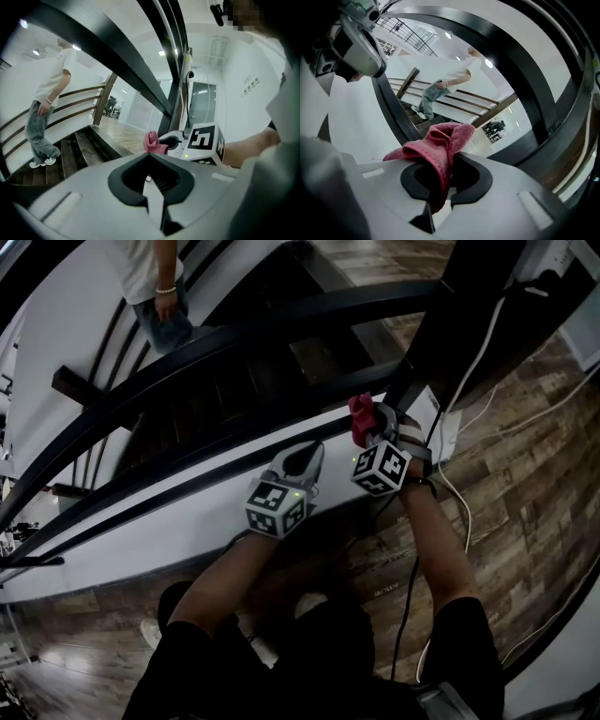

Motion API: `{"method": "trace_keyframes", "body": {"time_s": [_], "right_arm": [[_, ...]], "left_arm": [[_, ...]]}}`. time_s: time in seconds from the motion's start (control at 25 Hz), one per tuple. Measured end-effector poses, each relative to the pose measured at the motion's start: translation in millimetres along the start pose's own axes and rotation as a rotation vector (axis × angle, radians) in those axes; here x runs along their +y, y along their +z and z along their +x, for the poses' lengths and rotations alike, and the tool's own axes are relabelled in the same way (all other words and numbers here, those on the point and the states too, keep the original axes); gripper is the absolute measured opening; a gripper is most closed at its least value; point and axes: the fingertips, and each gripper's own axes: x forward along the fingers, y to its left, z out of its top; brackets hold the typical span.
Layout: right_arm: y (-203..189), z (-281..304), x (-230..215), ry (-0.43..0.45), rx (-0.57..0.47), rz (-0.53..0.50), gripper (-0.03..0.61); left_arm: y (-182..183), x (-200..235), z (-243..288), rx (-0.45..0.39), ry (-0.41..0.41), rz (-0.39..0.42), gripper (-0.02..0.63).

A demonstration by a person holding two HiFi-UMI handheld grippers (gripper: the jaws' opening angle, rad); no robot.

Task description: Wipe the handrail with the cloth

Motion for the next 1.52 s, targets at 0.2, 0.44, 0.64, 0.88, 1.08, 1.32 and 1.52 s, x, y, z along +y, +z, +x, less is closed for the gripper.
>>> {"method": "trace_keyframes", "body": {"time_s": [0.2, 0.44, 0.64, 0.88, 1.08, 1.32, 1.52], "right_arm": [[-18.3, 1.6, -8.8, -0.049, 0.053, -0.003, 0.044], [-37.6, -0.3, -10.7, -0.08, 0.12, -0.029, 0.044], [-38.6, -24.5, -3.9, -0.085, 0.085, -0.022, 0.044], [81.4, -57.9, 72.1, 0.069, -0.205, 0.107, 0.044], [203.8, -92.2, 122.0, 0.173, -0.408, 0.168, 0.044], [286.9, -156.3, 171.1, 0.322, -0.378, 0.157, 0.044], [317.4, -211.4, 179.3, 0.434, -0.338, 0.054, 0.044]], "left_arm": [[-3.2, -4.6, 4.6, 0.007, -0.01, 0.005, -0.002], [-8.3, -9.8, -8.4, 0.017, -0.013, 0.028, -0.002], [-9.5, 11.2, -61.5, 0.012, 0.031, 0.08, -0.002], [2.8, 87.5, -178.5, -0.014, 0.202, 0.116, -0.002], [20.8, 128.8, -290.2, -0.034, 0.266, 0.185, -0.002], [57.8, 166.0, -441.7, -0.07, 0.369, 0.158, -0.002], [87.5, 158.8, -532.7, -0.085, 0.539, 0.046, -0.002]]}}
